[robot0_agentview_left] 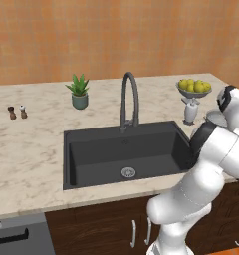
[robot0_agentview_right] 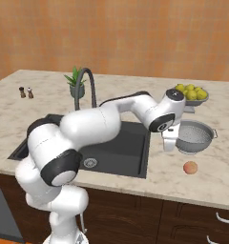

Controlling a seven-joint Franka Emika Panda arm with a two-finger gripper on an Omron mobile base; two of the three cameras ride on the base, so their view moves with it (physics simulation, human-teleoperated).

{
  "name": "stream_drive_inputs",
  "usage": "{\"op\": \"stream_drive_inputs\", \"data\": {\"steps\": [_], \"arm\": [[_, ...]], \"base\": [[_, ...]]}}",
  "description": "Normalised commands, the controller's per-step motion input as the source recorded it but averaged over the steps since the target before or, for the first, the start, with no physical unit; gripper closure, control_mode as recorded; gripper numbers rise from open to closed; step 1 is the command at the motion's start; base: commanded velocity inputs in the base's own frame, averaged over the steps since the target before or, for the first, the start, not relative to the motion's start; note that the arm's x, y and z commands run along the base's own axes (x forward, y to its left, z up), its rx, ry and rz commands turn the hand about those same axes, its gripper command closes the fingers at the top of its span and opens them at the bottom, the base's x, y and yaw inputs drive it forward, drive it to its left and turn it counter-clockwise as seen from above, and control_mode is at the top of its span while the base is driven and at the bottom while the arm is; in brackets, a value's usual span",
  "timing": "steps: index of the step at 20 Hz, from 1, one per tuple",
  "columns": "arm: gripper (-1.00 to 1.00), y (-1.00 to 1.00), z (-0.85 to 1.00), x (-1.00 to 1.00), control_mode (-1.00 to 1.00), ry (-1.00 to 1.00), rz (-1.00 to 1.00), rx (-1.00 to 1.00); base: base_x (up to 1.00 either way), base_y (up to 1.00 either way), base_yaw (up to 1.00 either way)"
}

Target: Put the colander in the sink, put the peach in the colander, and turn on the sink faucet and pour water over the colander.

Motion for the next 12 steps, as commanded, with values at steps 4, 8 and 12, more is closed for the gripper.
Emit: {"op": "stream_drive_inputs", "data": {"steps": [4,8,12], "arm": [[-1.00,-0.37,-0.25,0.42,-1.00,0.05,-0.06,0.07],[-1.00,-0.40,-0.29,0.34,-1.00,0.06,-0.06,0.07],[-1.00,-0.41,-0.22,0.34,-1.00,0.04,-0.06,0.08]], "base": [[0.00,0.00,0.00],[0.00,0.00,0.00],[0.00,0.00,0.00]]}}
